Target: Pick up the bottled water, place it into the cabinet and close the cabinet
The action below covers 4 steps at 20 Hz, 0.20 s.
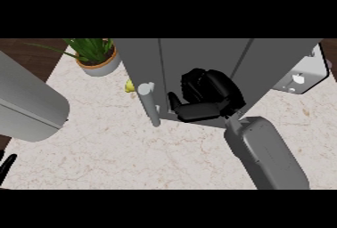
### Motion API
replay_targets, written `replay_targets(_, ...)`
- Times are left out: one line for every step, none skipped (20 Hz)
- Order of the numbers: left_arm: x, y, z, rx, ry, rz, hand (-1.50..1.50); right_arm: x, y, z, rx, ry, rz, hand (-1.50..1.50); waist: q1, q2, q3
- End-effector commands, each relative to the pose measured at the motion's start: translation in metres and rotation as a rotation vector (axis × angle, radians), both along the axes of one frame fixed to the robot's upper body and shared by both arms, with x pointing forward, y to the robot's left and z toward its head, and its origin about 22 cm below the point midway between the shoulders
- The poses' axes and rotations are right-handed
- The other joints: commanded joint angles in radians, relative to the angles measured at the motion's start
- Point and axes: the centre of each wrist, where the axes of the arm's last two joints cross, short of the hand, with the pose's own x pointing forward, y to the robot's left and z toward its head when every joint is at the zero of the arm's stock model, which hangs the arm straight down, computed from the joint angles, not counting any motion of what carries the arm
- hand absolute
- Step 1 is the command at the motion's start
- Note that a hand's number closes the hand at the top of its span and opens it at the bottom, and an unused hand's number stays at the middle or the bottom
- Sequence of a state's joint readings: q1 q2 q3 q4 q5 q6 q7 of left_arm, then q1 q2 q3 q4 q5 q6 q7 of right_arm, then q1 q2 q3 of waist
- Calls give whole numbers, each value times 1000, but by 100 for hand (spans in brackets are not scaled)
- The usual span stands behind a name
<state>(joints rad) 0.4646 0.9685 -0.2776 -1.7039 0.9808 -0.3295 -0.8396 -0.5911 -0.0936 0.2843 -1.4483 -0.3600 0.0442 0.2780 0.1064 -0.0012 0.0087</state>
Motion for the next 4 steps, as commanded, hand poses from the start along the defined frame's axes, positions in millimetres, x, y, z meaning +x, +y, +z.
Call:
replay_targets(1,-2,-1,-21,-50,-29,-150,48,12,23,-18,-17,-107,150,14,26,-10)
replay_targets(6,1,6,-21,-48,-21,-150,48,13,14,-13,-21,-118,150,1,26,-9)
replay_targets(0,-1,-4,-33,-40,-13,-150,46,21,6,-17,-31,-91,150,-3,25,-10)
replay_targets(-1,-1,2,-27,-38,-15,-150,50,17,10,-16,-26,-108,150,-1,22,-9)
